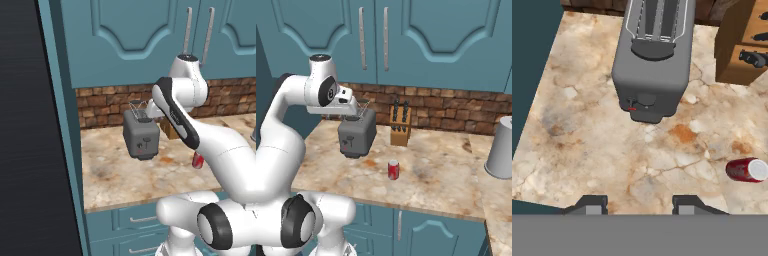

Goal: Four empty soda cans are scattered around the kitchen. Gather all the cans and cluster them next to the stove for recycling.

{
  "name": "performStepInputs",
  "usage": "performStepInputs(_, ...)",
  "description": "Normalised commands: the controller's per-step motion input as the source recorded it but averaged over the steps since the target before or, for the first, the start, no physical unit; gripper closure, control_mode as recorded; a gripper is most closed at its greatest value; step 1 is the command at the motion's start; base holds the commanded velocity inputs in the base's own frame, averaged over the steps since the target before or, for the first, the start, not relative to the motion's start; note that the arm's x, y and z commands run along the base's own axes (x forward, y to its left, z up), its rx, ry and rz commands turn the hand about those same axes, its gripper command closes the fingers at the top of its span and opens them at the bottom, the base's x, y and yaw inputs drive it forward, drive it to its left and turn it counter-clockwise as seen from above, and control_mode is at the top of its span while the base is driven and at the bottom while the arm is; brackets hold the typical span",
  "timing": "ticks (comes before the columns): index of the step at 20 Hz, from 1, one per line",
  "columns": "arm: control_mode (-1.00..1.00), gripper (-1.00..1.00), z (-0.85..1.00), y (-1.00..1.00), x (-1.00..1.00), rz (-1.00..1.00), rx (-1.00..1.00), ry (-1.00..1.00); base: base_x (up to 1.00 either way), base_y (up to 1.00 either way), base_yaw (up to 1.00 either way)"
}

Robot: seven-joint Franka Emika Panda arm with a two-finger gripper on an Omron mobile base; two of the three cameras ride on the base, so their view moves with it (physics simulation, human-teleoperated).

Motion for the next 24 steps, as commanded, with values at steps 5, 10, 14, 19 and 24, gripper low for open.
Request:
performStepInputs(5, -1.00, -1.00, -0.13, -0.03, 0.00, 0.00, 0.00, 0.03, 0.00, 0.00, 0.00)
performStepInputs(10, -1.00, -1.00, -0.31, -0.31, 0.00, 0.00, 0.00, 0.00, 0.00, 0.00, 0.00)
performStepInputs(14, -1.00, -1.00, -0.28, -0.31, 0.00, 0.00, 0.00, 0.00, 0.00, 0.00, 0.00)
performStepInputs(19, -1.00, -1.00, -0.23, -0.38, 0.00, 0.00, 0.00, 0.00, 0.00, 0.00, 0.00)
performStepInputs(24, -1.00, -1.00, -0.17, -0.61, 0.00, 0.00, 0.00, 0.03, 0.00, 0.00, 0.00)
